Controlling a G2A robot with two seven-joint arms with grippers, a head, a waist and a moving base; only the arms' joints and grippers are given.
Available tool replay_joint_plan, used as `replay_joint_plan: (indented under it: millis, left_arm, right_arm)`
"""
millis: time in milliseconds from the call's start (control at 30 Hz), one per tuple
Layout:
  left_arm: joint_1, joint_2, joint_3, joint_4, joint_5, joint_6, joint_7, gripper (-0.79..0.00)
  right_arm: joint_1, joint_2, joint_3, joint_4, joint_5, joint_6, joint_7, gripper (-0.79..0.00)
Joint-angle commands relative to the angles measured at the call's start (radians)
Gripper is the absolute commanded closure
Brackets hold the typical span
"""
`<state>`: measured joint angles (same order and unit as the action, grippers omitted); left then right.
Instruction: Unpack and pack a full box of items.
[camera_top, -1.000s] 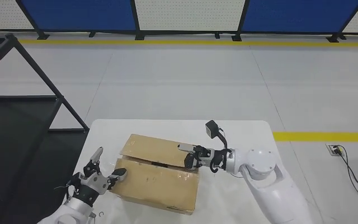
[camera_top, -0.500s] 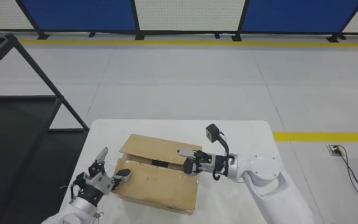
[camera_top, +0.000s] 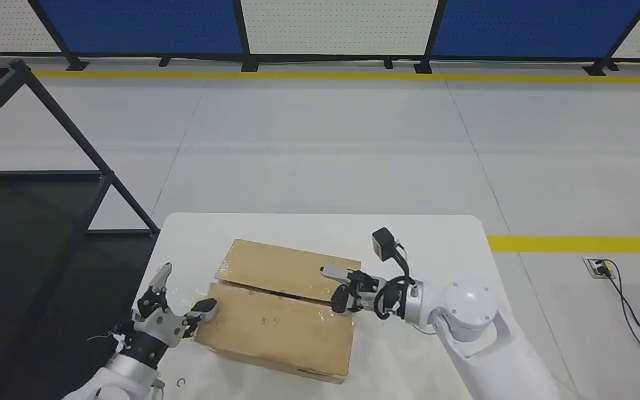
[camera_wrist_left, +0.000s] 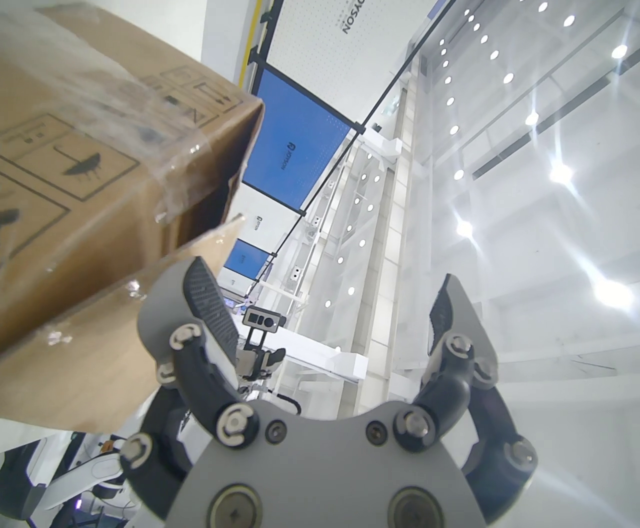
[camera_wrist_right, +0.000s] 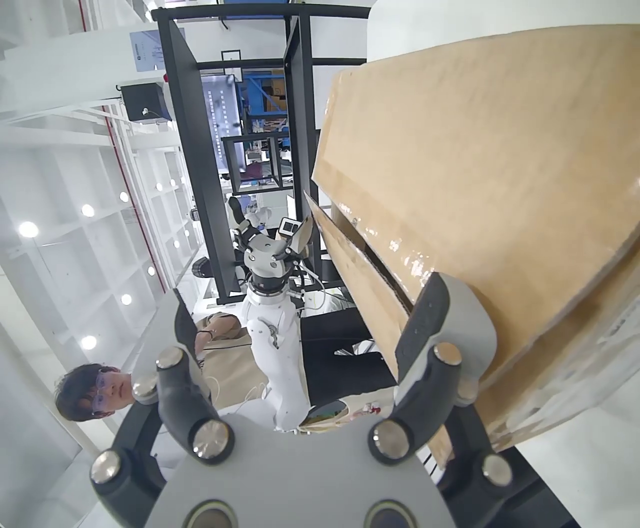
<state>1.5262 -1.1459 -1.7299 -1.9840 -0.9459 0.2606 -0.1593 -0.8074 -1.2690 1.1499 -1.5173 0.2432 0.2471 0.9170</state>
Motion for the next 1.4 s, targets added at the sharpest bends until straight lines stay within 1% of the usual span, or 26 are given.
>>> replay_joint_plan:
  millis: [0,200,333,533,700,1167,1367]
  left_arm:
    - [0.022,0.001,-0.032,0.017,-0.004,-0.010,-0.009,-0.785]
    - [0.080,0.004,-0.114,0.061,0.012,-0.024,-0.050,-0.785]
    - [0.093,0.006,-0.125,0.089,0.048,-0.019,-0.068,-0.785]
    - [0.103,0.007,-0.086,0.094,0.129,-0.016,-0.099,-0.785]
    - [0.109,0.006,-0.053,0.088,0.162,-0.002,-0.118,-0.785]
    - [0.095,0.003,-0.007,0.067,0.170,0.026,-0.129,-0.785]
    - [0.071,-0.001,0.020,0.067,0.157,0.030,-0.106,-0.785]
  right_arm:
    - [0.007,0.000,-0.004,0.009,-0.001,-0.001,0.002,-0.785]
    - [0.026,0.001,-0.015,0.033,0.000,-0.011,0.012,-0.785]
    - [0.037,0.002,-0.020,0.043,0.000,-0.017,0.015,-0.785]
    - [0.048,0.003,-0.026,0.053,-0.001,-0.019,0.011,-0.785]
    - [0.051,0.003,-0.030,0.058,0.005,-0.012,0.004,-0.785]
    - [0.037,0.010,-0.025,0.045,-0.011,-0.021,-0.035,-0.785]
    - [0.037,0.015,-0.026,0.040,-0.048,-0.082,-0.020,-0.785]
